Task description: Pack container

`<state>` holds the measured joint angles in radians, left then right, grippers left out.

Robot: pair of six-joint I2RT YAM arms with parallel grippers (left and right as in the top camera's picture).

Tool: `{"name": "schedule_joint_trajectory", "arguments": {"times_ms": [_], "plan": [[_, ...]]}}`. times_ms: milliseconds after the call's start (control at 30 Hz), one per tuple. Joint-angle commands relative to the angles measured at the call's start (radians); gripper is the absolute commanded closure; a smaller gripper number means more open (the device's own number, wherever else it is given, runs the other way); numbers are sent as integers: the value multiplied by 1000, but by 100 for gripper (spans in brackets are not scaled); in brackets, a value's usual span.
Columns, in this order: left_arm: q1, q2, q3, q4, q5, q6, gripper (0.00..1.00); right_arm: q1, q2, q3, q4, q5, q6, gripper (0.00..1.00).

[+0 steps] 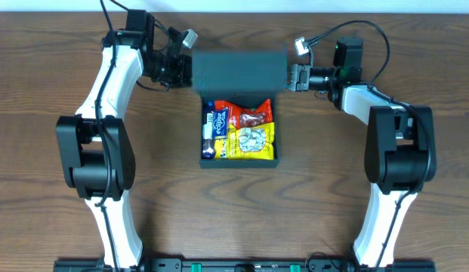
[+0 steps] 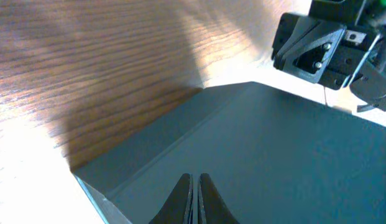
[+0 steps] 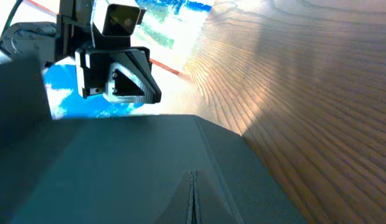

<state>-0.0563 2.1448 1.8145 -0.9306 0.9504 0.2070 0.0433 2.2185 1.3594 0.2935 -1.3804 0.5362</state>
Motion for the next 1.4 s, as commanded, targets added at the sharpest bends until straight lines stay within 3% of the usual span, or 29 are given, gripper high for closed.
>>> {"name": "schedule_joint_trajectory", "arguments": {"times_ms": [0,100,267,500,633,833,933,1200,1367], "plan": [[-3,-37,19,-15,-20,33,94,-13,0,13,2,-8,-21,98],[-3,-38,19,-27,-47,19,94,-17,0,13,2,23,-21,98],[-3,-74,19,-58,-217,-66,94,-46,0,13,-2,175,42,98],[-3,-233,19,-76,-306,-85,94,-110,-28,13,-11,249,54,98],[-3,-380,19,-141,-389,-99,94,-129,-111,13,-116,389,5,98],[-3,-545,19,-202,-426,-106,94,-128,-253,13,-378,449,-150,98],[-3,-627,19,-288,-426,-90,94,-118,-403,13,-646,546,-302,99],[-4,-776,-13,-435,-388,-31,94,-101,-787,13,-1051,670,-441,99],[-4,-982,-119,-452,-365,-27,94,-89,-1104,-15,-1363,835,-528,98]]}}
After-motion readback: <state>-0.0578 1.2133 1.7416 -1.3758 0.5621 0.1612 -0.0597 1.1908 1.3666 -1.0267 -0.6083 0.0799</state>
